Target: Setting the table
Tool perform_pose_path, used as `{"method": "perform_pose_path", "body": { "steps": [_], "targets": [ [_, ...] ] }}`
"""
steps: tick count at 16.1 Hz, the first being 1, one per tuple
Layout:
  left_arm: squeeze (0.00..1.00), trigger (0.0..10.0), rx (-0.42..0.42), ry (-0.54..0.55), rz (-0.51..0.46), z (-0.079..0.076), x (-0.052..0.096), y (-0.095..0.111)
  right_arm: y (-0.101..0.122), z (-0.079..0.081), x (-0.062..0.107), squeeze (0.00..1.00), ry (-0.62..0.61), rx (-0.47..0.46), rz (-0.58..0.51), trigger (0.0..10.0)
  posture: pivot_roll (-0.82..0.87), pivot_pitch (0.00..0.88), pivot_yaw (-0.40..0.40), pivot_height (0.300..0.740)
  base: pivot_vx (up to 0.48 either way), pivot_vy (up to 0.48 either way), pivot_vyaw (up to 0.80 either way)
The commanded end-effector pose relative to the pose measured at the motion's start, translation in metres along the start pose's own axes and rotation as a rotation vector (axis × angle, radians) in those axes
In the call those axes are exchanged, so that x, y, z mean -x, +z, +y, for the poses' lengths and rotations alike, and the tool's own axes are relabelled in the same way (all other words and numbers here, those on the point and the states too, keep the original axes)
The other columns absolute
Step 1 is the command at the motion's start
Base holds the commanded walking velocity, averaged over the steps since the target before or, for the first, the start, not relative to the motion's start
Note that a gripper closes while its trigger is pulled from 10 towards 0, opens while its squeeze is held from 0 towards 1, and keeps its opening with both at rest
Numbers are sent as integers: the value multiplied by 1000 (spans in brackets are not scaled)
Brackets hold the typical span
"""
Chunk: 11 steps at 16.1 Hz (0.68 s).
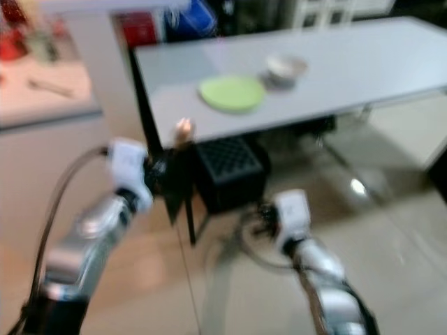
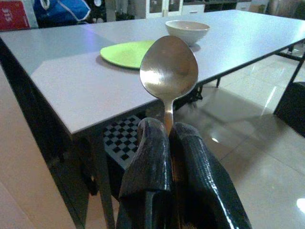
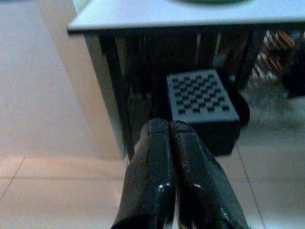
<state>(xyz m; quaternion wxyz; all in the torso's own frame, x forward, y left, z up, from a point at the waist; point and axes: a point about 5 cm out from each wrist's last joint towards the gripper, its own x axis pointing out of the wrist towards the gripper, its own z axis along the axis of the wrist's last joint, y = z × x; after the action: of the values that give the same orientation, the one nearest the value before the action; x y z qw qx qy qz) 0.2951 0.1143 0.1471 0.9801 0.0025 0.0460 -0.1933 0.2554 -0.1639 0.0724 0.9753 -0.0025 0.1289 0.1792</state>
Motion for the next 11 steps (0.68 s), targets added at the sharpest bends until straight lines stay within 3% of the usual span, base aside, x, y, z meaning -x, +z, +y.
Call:
{"method": "perform_pose_path", "body": {
  "steps": [1,9,11],
  "targets": [
    [0,0,-26,44,-26,12,1,7,7,10,-6,0,34,2,-25,10000,-15,0,23,740,465,0,0],
    [0,0,-19,37,-51,9,-2,11,10,8,-8,0,28,6,-34,10000,-16,0,25,740,465,0,0],
    [0,0,-7,43,-61,10,-2,11,10,8,-7,0,27,6,-35,10000,-18,0,27,740,0,0,0]
  ]
}}
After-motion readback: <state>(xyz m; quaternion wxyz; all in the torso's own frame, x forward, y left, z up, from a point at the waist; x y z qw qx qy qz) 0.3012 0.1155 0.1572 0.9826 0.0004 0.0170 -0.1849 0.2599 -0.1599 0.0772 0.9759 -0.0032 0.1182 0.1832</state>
